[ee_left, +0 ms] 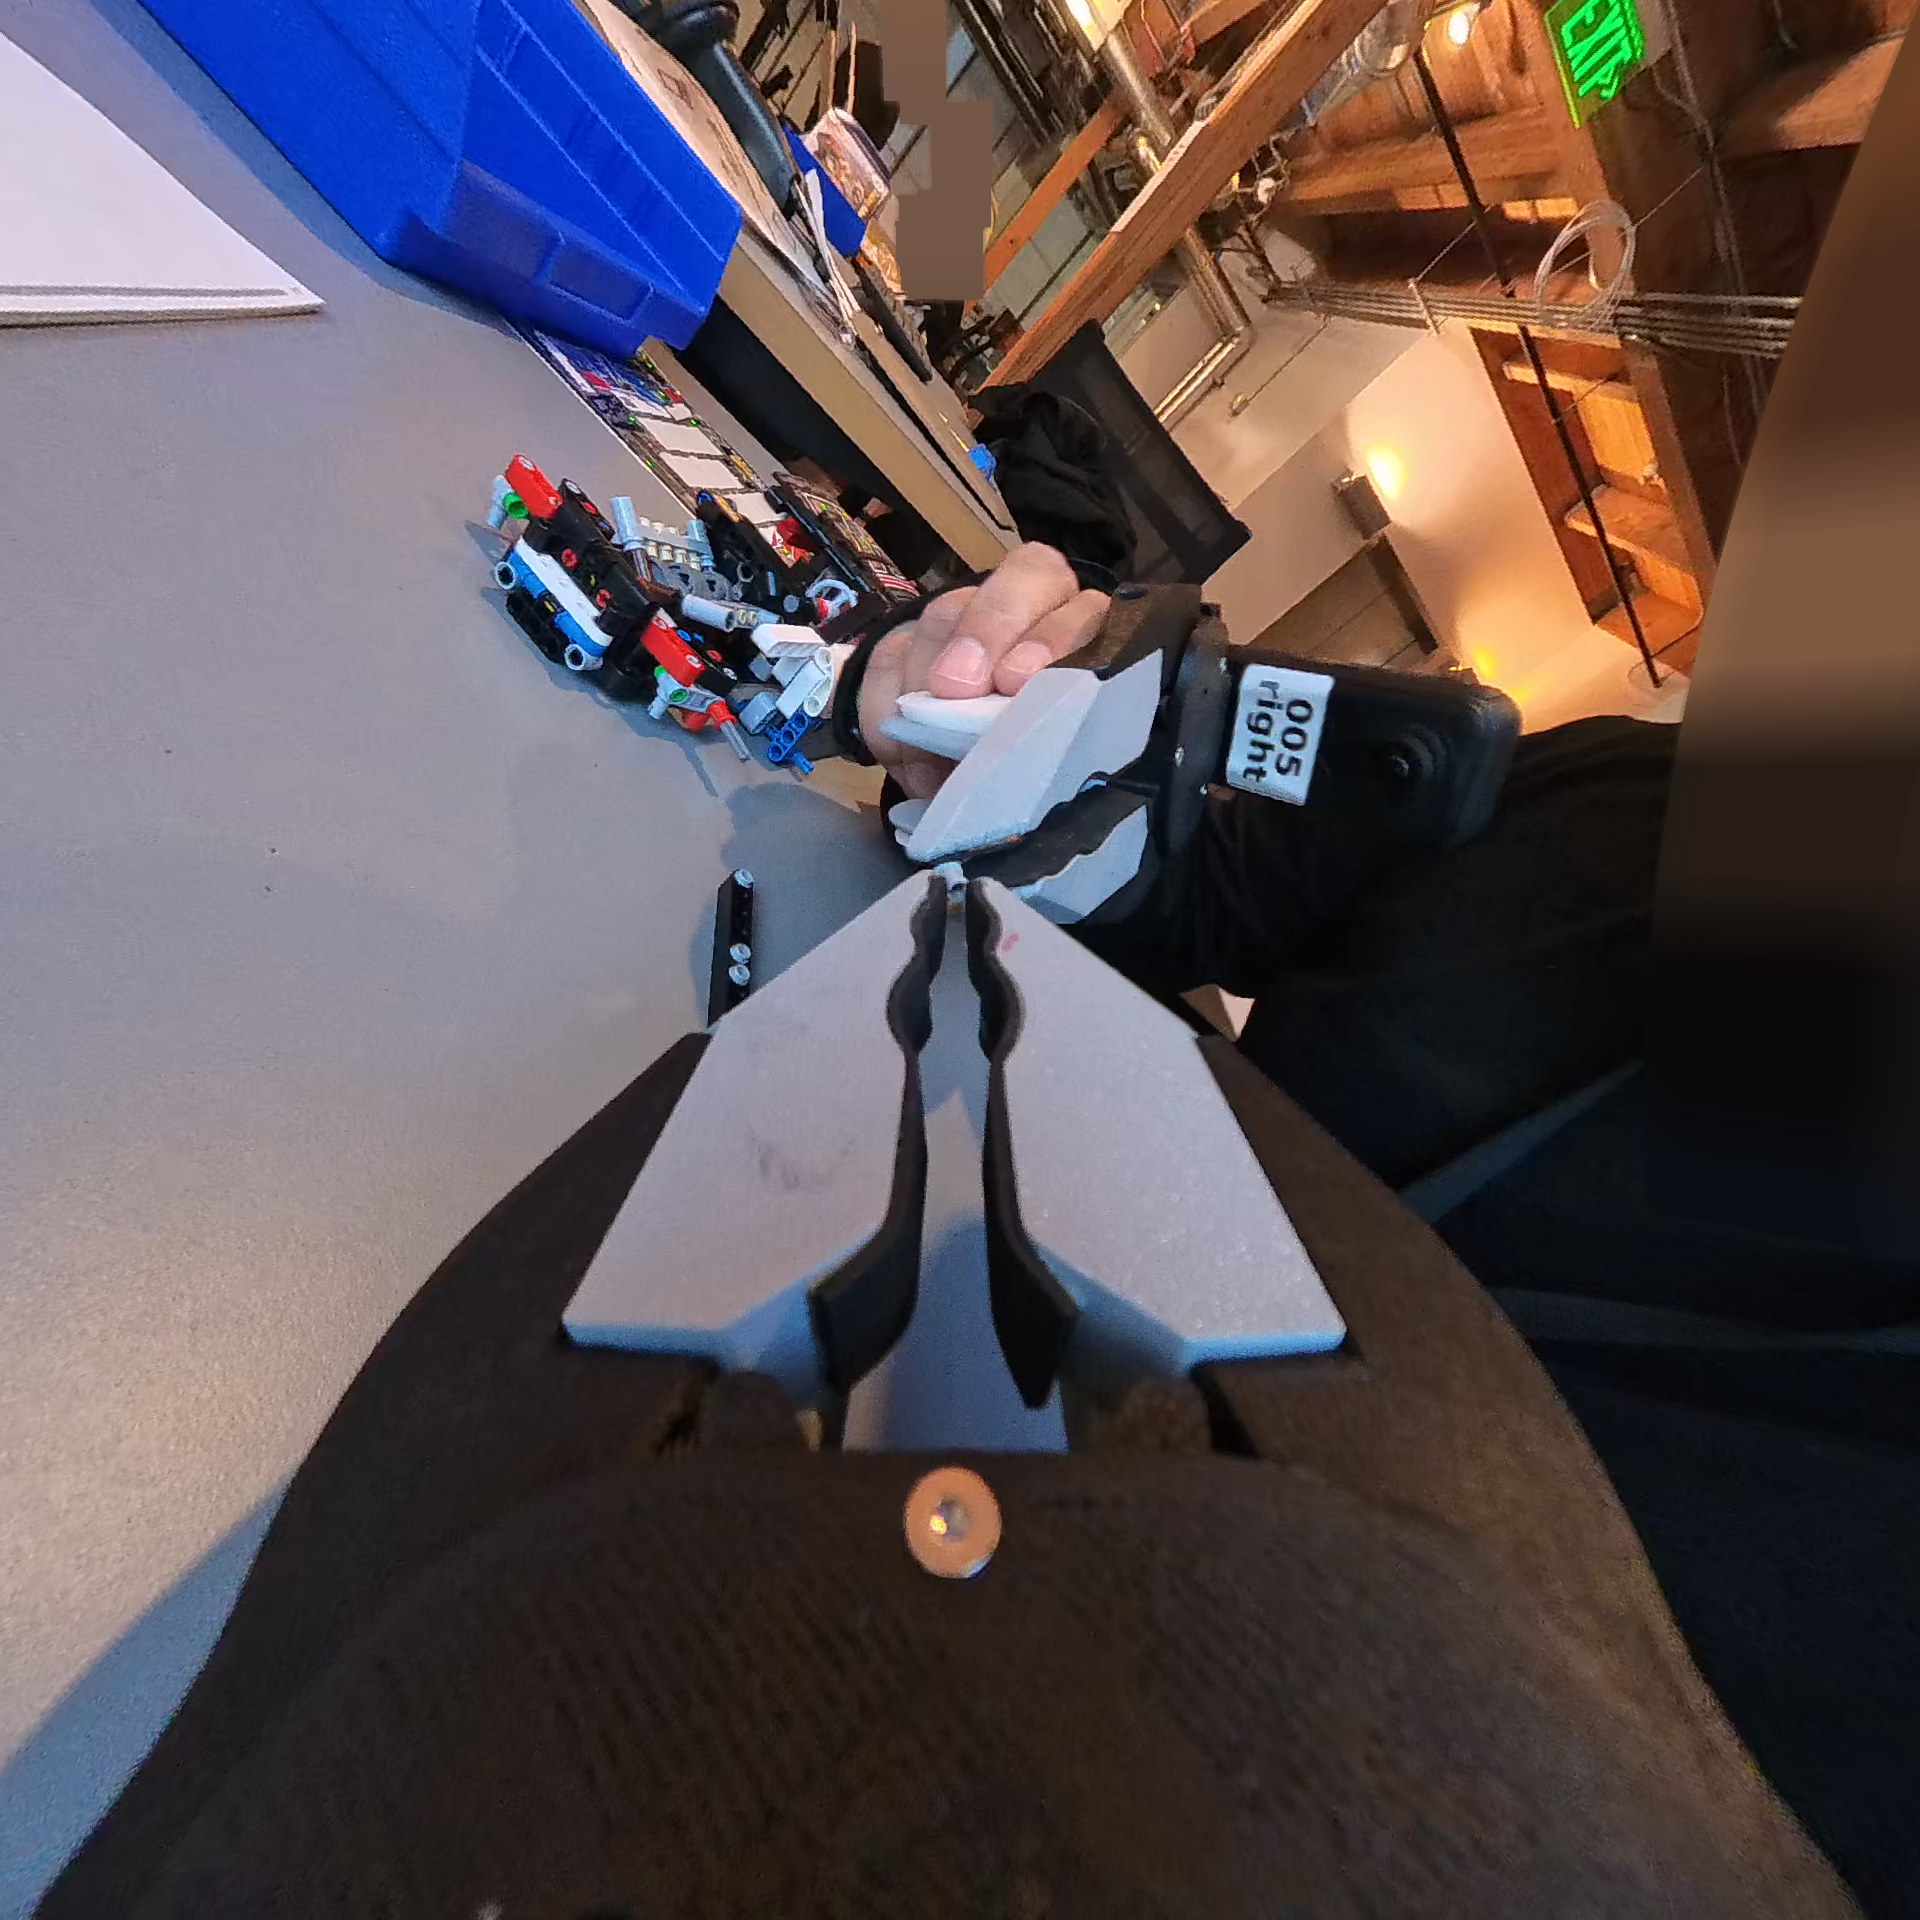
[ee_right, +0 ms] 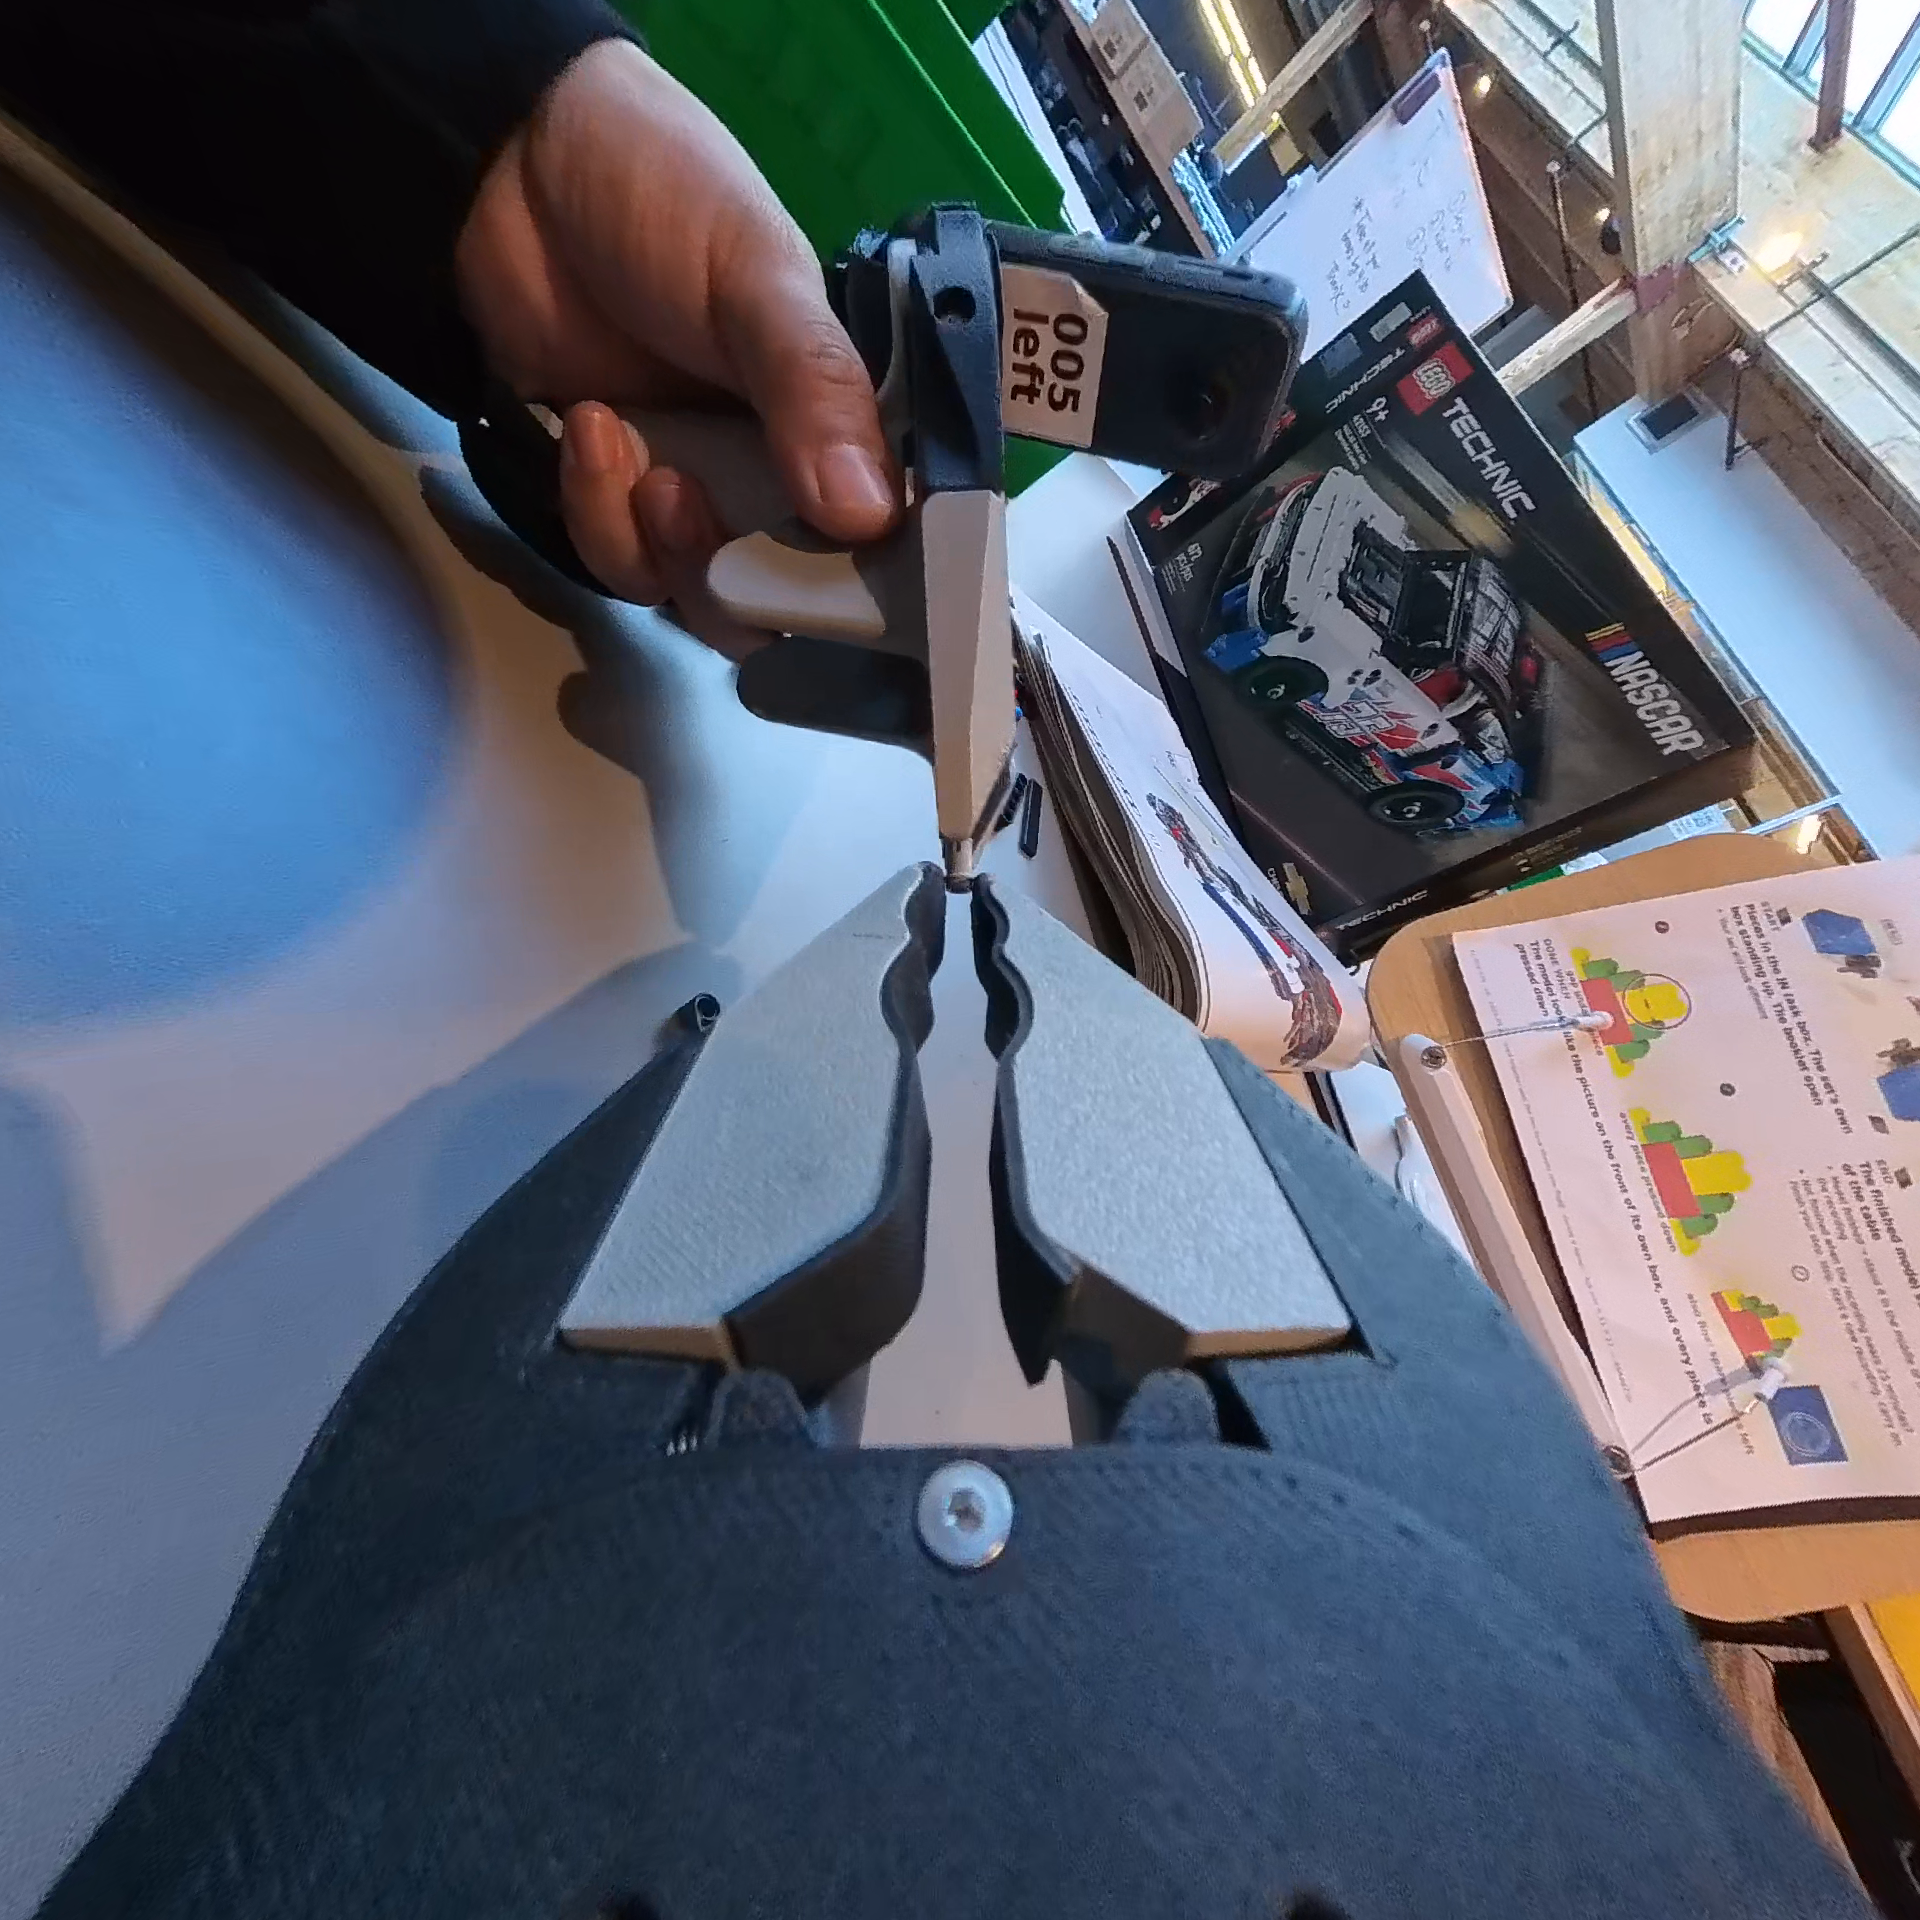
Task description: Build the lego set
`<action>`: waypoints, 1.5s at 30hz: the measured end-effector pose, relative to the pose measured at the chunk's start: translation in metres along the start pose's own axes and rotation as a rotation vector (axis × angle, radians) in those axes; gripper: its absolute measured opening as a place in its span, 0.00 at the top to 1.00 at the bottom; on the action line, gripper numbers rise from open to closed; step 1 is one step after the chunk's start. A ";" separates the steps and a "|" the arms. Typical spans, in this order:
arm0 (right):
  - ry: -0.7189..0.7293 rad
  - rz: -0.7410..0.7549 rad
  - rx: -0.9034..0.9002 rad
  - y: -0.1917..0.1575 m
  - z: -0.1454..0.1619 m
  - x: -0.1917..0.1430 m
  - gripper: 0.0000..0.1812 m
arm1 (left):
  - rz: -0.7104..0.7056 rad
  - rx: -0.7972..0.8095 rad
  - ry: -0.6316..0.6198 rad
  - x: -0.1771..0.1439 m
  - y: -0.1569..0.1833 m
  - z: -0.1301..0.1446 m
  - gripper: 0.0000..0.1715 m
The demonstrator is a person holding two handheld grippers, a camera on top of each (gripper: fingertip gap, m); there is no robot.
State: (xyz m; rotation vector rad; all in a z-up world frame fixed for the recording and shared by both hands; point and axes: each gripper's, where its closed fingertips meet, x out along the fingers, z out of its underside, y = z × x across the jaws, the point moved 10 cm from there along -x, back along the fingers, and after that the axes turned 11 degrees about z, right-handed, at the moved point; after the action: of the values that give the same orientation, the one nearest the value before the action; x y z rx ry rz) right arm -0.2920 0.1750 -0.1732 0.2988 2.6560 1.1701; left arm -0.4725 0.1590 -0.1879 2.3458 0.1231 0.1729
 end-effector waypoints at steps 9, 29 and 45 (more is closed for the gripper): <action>-0.021 -0.012 0.012 -0.002 0.001 0.003 0.99 | -0.035 -0.036 0.004 -0.001 -0.006 0.002 1.00; -0.019 -0.017 0.020 -0.001 0.004 0.002 0.99 | -0.035 -0.037 0.007 0.000 -0.007 0.002 1.00; -0.026 -0.032 0.045 0.000 0.004 0.002 0.99 | -0.027 -0.034 0.000 0.000 -0.006 0.002 1.00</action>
State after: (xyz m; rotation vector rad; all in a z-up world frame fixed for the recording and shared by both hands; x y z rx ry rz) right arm -0.2926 0.1784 -0.1760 0.2757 2.6576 1.0913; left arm -0.4721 0.1616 -0.1934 2.3091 0.1506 0.1610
